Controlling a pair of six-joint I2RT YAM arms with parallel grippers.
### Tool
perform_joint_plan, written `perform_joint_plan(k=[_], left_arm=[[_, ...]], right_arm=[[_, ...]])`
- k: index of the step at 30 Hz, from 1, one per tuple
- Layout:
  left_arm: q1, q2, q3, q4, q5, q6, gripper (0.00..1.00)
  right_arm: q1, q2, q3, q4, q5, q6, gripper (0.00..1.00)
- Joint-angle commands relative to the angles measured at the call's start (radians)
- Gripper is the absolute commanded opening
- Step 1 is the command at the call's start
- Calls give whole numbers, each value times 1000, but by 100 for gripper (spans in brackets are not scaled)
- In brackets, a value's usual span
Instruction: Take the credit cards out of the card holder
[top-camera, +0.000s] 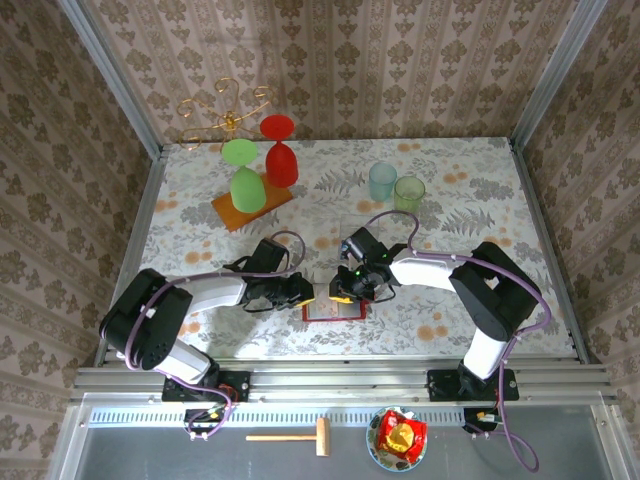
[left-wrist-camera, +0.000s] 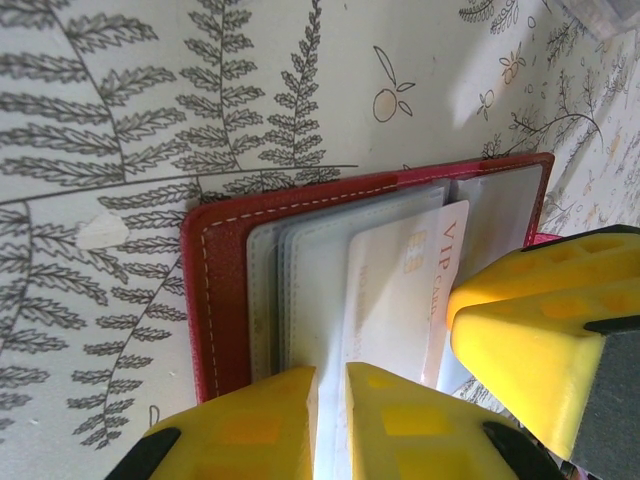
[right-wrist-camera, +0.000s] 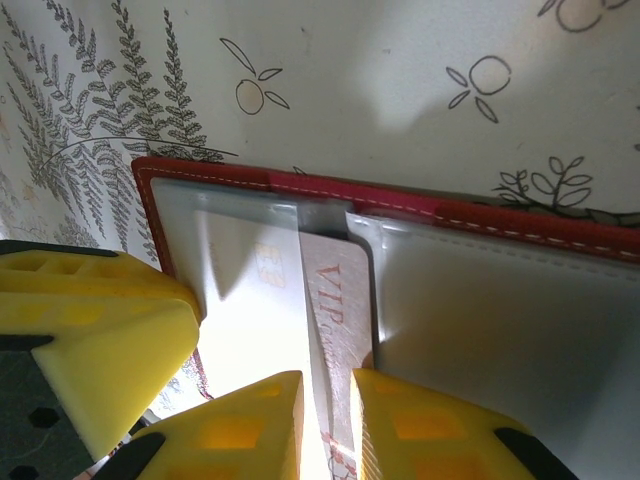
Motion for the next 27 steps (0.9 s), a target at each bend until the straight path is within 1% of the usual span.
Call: perform_joint_plan(k=[1, 14, 19, 27], left_arm=[[-4, -18, 2, -39, -14, 4, 16], [-12, -29, 44, -61, -2, 11, 16], [-29, -13, 63, -59, 0, 19, 14], [-39, 18, 71, -109, -27, 44, 12]], right_arm=[[-6, -15, 21, -13, 27, -6, 20], [-16, -60, -1, -12, 32, 0, 20], [-23, -60, -26, 18, 8, 14, 20], [-27, -29, -49, 57, -21, 27, 20]])
